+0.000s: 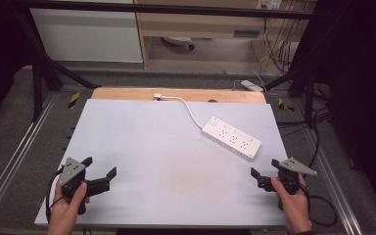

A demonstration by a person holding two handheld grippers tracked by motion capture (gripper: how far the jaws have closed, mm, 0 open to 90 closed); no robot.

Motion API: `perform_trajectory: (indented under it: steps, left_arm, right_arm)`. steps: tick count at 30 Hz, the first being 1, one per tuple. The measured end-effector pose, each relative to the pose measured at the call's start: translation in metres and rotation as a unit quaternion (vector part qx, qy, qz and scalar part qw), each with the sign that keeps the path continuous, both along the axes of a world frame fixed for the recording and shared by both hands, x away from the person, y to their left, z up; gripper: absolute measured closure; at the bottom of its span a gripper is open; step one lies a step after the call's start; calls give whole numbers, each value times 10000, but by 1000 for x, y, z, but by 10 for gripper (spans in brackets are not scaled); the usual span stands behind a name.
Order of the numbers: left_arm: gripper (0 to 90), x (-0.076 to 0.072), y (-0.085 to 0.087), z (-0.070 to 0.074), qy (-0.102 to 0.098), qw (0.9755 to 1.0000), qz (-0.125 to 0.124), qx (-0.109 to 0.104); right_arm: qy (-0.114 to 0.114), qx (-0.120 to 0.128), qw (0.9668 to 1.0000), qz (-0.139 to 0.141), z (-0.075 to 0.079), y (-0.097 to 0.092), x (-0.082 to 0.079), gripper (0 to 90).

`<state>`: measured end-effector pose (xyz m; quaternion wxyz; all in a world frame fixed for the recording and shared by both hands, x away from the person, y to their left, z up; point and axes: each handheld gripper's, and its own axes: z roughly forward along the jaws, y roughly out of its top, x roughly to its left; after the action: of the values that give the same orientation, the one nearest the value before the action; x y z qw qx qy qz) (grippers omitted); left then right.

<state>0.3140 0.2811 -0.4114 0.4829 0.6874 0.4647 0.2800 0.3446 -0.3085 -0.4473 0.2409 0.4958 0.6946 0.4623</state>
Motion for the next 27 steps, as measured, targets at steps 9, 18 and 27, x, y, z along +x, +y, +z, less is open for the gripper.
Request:
perform_trajectory:
  steps: [9, 18, 27]
  left_arm:
    - [57, 0, 0, 0, -5, 10000, 18, 5]
    - [57, 0, 1, -1, 12, 10000, 7, 9]
    - [58, -2, 1, -1, 18, 10000, -24, 17]
  right_arm:
    - [-15, 227, 9996, 186, 2, 0, 1, 70]
    - [-298, 287, 9990, 161, 12, 1, -1, 47]
    - [-476, 244, 9986, 47, 25, -1, -3, 49]
